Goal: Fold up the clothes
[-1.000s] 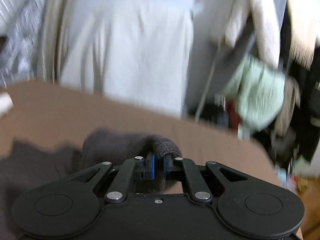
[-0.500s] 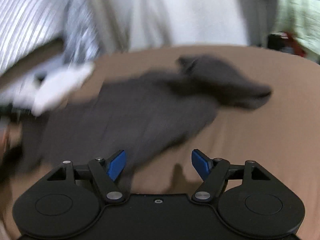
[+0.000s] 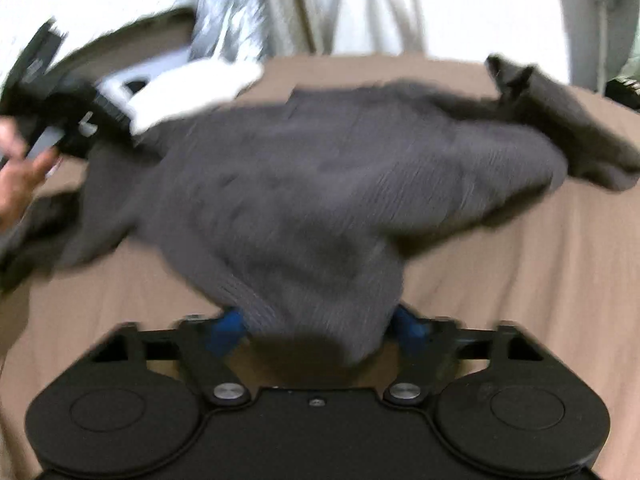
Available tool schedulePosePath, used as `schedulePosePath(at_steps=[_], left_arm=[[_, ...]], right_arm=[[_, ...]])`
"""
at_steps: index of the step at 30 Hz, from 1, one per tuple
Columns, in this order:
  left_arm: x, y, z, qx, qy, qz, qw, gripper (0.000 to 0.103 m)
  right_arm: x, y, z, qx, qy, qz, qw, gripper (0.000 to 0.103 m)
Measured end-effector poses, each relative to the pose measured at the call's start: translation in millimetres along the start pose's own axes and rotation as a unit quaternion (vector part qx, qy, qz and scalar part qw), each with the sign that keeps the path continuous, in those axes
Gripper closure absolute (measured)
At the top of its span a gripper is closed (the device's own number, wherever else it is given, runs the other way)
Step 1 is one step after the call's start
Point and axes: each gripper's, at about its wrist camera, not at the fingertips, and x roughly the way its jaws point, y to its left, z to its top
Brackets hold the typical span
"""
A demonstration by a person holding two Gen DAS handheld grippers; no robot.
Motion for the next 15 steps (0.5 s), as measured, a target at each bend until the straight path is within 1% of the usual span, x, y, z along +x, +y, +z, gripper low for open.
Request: schedulePosePath(at_steps=[1,2,4,6,8,11,12,13,15], left_arm=[[-5,-2,1,-0.006,-0.018,-0.008,0.9998,0.096],[-10,-4,3,-0.006,-0.033,-0.008,0.9994,0.096],[-25,-10,7,0.01,-0.073,0.006,0.9972,0.096],[-39,-14,9,0.02,-0.107,0.012,0.9939,0.096],[-48,-16,11,0.011,-0.124,0.006,0.9922,0.096],[-61,-17,14,-0.01,-0.144,-0.009,0.9895,0.096],[-64,-19,14,-0.007,-0.152,-0.011,0.9883,0.096],[-67,-21,13,-0.002,-0.16,-0.01,0.9871,0.096],[-70,-22,12,0.01,-0.171,0.0,0.9852,0.096]], right_arm=[[2,-2,9,0.002,-0.006,-0.005,1.0,0.067],[0,-5,16,0.003,-0.018,-0.009,1.0,0.07],[-14,-2,29,-0.01,-0.061,-0.028,0.998,0.079],[-32,5,47,-0.037,-0.102,-0.053,0.993,0.081],[-54,9,64,-0.056,-0.135,-0.068,0.987,0.082],[-90,19,89,-0.089,-0.189,-0.106,0.972,0.083],[-100,20,94,-0.093,-0.199,-0.118,0.968,0.083],[-107,19,98,-0.091,-0.198,-0.124,0.968,0.083],[-103,15,95,-0.092,-0.175,-0.132,0.971,0.083]])
